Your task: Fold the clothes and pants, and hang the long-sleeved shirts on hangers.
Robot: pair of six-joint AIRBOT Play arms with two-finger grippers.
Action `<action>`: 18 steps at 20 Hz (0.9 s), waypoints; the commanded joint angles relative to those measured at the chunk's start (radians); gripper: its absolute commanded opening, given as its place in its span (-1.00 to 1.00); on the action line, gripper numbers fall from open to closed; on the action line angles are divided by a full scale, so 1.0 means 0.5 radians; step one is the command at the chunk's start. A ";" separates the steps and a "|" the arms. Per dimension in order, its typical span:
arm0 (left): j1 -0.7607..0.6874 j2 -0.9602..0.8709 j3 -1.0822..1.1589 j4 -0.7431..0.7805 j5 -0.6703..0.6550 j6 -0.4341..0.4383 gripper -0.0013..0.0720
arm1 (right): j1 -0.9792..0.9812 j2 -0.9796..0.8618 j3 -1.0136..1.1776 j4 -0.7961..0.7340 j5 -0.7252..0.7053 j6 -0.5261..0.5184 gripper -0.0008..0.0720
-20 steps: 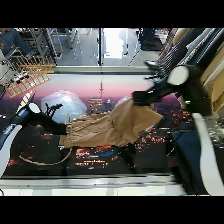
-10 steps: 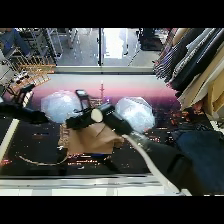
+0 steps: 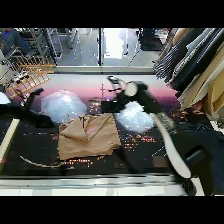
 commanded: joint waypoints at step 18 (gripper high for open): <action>-0.787 -0.005 -0.156 1.332 0.439 -0.347 0.53 | 0.137 -0.129 -0.352 0.570 -0.190 -0.657 0.95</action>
